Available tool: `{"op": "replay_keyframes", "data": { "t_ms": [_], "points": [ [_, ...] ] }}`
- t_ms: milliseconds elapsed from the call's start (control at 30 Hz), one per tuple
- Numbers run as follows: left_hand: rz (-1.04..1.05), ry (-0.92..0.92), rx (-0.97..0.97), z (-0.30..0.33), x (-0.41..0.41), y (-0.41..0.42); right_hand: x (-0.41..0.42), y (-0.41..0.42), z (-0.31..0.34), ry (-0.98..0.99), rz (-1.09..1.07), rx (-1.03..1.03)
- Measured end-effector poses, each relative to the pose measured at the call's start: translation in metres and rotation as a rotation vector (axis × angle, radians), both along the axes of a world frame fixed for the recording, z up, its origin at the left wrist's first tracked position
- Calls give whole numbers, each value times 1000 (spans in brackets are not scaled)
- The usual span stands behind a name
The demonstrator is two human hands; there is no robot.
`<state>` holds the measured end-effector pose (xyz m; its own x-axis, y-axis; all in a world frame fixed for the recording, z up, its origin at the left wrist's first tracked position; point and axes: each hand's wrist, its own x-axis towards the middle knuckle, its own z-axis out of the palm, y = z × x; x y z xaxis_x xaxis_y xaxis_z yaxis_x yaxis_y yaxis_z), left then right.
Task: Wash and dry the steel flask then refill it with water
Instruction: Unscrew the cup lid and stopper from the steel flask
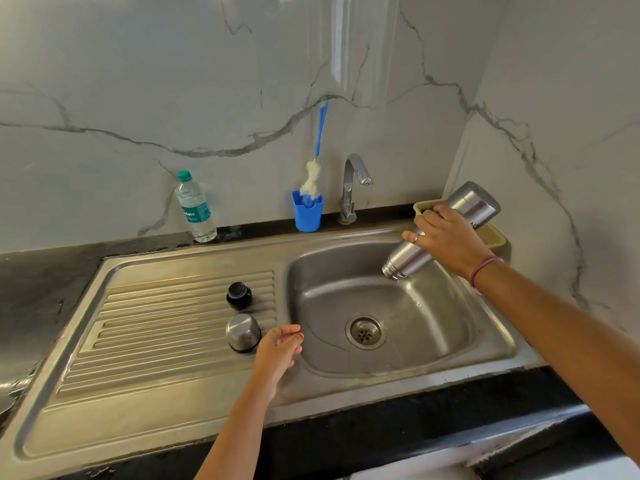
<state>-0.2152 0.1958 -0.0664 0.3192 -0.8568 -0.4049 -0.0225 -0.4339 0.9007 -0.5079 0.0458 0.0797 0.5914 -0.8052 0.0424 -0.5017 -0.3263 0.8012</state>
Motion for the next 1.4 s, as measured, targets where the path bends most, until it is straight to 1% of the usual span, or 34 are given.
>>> {"op": "replay_keyframes", "data": {
  "t_ms": [267,933,1167,1400],
  "points": [
    [8,-2,6,2,-1,-1,7,-2,-4,-17,20,63],
    [35,-2,-7,1,-2,2,30,-3,-10,-52,50,108],
    [48,9,-36,4,-6,-3,33,-1,-16,-156,20,99],
    [39,72,-39,10,-12,-10,39,-4,-32,-430,-126,90]
  ]
}}
